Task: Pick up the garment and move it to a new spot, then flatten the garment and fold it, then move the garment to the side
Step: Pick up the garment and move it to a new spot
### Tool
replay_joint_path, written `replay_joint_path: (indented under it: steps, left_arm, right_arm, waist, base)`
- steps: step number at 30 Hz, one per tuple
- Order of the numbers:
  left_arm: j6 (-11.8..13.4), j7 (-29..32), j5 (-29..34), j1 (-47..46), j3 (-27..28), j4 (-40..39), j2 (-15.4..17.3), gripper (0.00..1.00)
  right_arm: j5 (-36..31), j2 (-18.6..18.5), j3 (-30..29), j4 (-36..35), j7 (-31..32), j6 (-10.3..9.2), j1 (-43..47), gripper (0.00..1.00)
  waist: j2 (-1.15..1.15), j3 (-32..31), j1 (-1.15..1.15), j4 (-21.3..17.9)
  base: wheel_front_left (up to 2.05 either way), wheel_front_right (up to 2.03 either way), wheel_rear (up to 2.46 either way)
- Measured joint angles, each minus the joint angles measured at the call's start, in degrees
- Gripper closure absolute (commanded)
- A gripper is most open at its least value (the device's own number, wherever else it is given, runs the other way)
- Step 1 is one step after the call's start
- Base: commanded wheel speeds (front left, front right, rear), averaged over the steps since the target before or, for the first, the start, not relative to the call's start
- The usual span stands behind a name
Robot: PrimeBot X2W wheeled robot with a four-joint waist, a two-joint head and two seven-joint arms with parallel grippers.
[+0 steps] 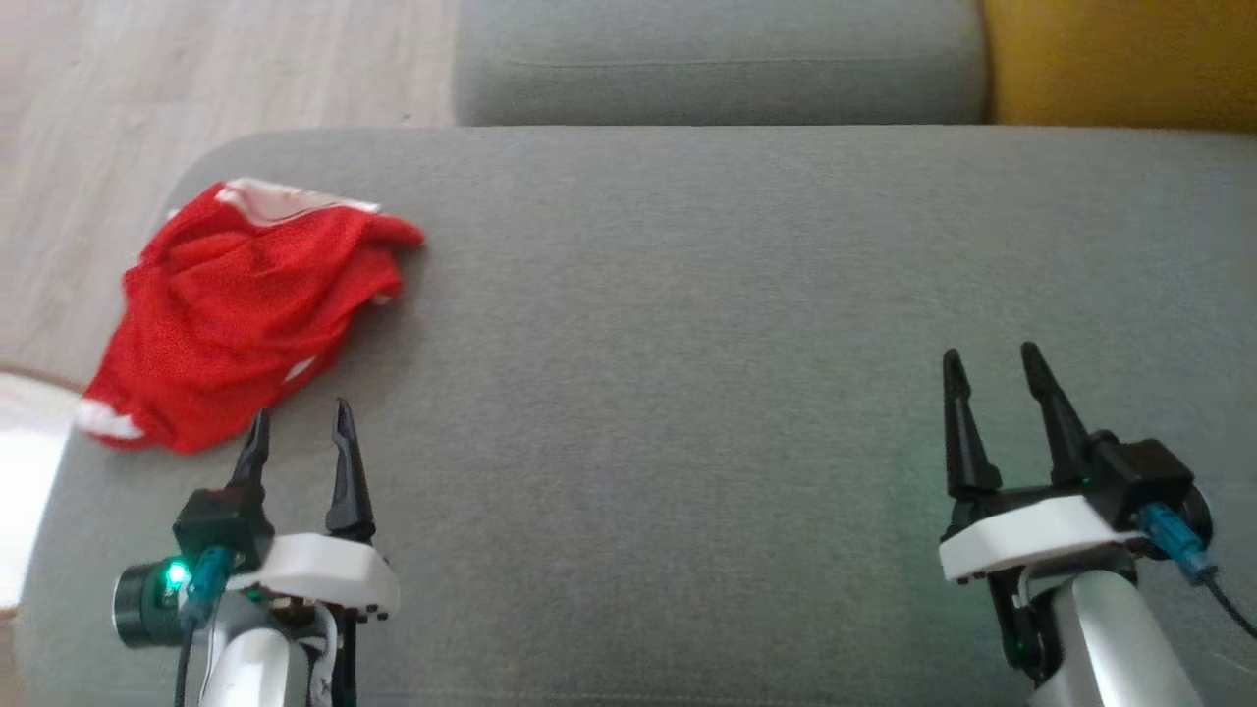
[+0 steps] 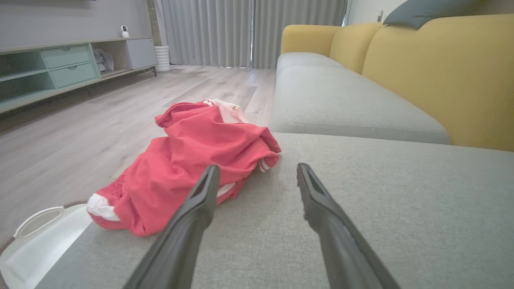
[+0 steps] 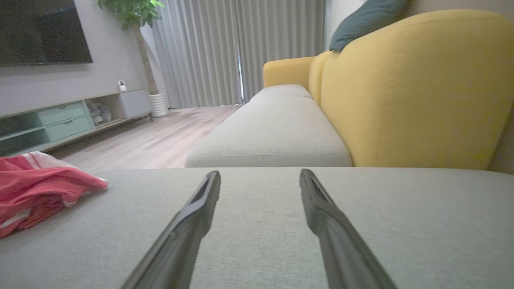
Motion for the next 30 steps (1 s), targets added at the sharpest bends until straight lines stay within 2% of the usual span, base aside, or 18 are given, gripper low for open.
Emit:
replay_joint_path:
  steps: [10,21,24,30]
  left_arm:
    - [-0.1,0.0,-0.5,-0.1,0.6,-0.1,0.0,0.00]
    - [-0.1,0.0,-1.6,0.0,4.2,0.4,0.1,0.00]
    - [-0.1,0.0,-2.1,0.2,5.2,0.8,0.0,0.00]
    - [-0.4,0.0,-2.6,0.4,5.9,0.8,0.0,0.00]
  right_arm:
    - [1.0,-0.1,3.5,0.3,0.0,0.00,-1.2,0.00]
    - [0.9,-0.1,6.1,1.2,0.0,0.00,-1.8,0.00]
    - [0.9,-0.1,7.2,1.3,0.0,0.00,-2.7,0.00]
    - [0.9,-0.1,7.9,1.4,0.0,0.00,-3.5,0.00]
  waist:
    - [0.00,0.7,0.00,9.6]
    - [0.00,2.0,0.00,20.9]
    - [0.00,2.3,0.00,23.2]
    - [0.00,2.9,0.00,24.9]
  base:
    - [0.00,0.00,0.00]
    - [0.00,0.00,0.00]
    - [0.00,0.00,0.00]
    - [0.00,0.00,0.00]
